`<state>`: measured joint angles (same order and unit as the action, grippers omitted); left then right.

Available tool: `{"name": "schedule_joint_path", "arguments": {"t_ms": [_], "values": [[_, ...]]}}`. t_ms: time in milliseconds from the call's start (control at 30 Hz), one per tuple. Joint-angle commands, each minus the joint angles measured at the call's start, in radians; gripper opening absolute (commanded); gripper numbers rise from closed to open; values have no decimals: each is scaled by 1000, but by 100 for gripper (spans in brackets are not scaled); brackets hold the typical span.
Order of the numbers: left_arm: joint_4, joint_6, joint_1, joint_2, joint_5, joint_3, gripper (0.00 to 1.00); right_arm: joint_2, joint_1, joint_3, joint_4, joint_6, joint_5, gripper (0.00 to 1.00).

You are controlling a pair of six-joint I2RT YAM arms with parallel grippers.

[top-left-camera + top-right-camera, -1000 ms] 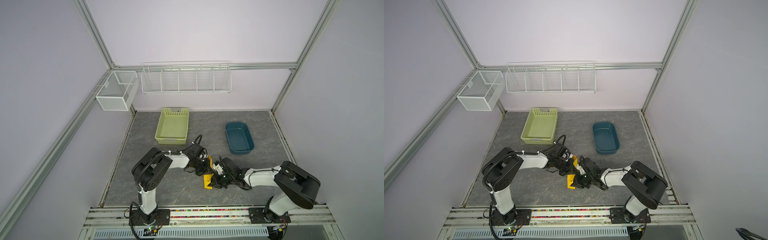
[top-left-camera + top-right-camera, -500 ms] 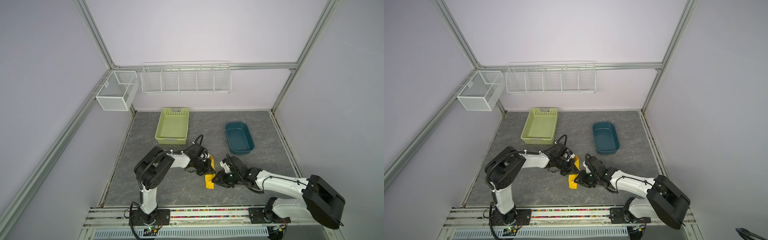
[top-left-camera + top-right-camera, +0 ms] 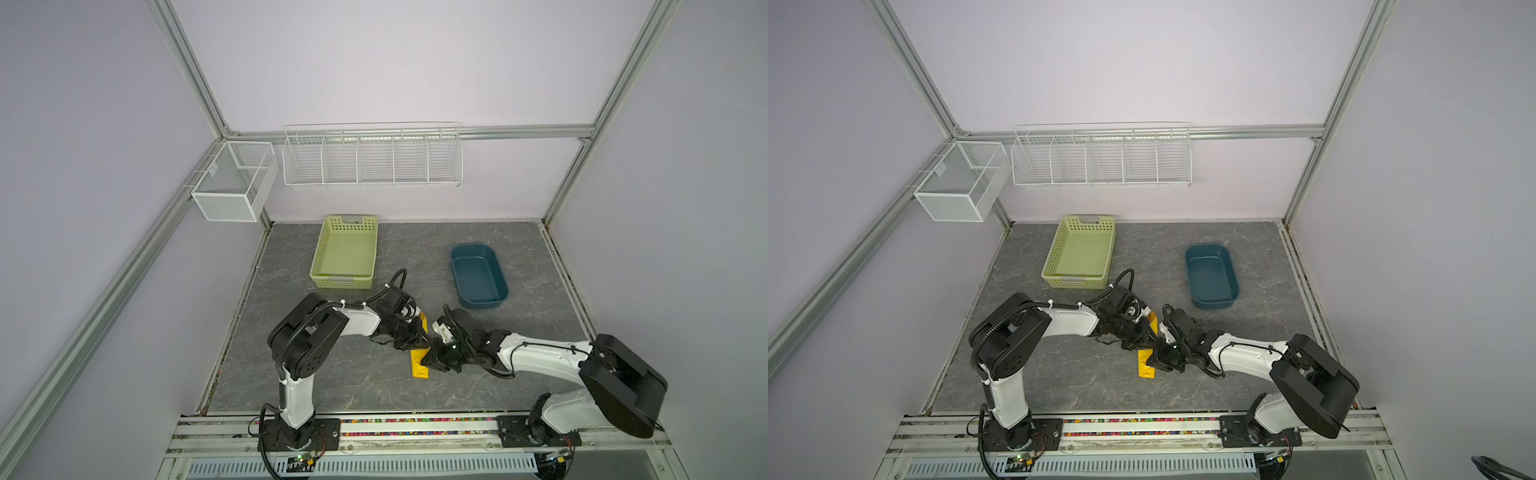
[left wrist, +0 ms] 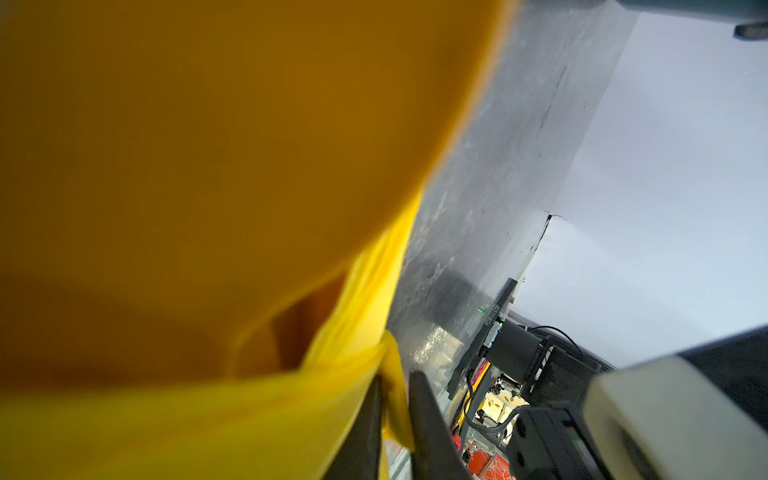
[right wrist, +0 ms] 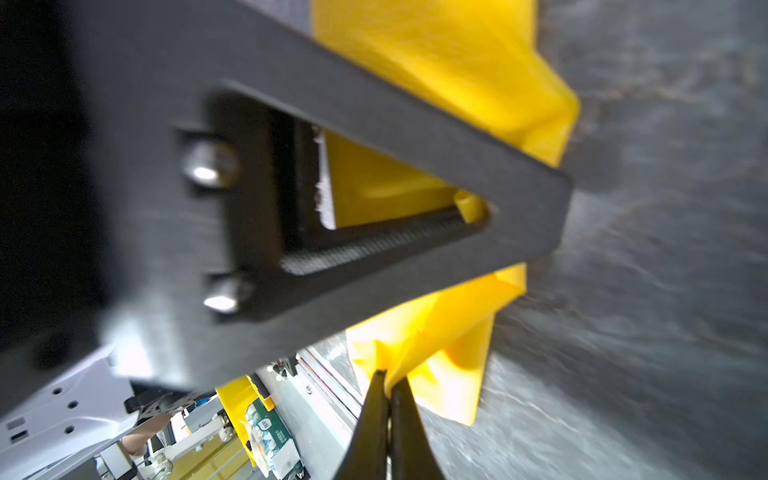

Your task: Place the utensils on the paper napkin and roll it up

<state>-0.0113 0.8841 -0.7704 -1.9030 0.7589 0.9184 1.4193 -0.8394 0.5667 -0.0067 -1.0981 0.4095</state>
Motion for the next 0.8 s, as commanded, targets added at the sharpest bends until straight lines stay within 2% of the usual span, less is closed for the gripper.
{"name": "schedule_joint_path", "arguments": {"t_ms": [0, 200, 433, 633, 767], "values": [[-46, -1, 6, -8, -65, -18, 22, -48, -2, -28, -101, 0, -22, 6], [-54, -5, 20, 17, -69, -7, 27, 2, -6, -80, -86, 2, -35, 6], [-177, -66, 40, 97, -100, 79, 34, 58, -12, -99, -64, -6, -51, 6], [-427, -163, 46, 214, -258, 154, 43, 48, -11, -99, -59, -9, -52, 6], [-503, -153, 46, 278, -335, 114, 44, 55, -9, -94, -53, -12, -50, 6]]}}
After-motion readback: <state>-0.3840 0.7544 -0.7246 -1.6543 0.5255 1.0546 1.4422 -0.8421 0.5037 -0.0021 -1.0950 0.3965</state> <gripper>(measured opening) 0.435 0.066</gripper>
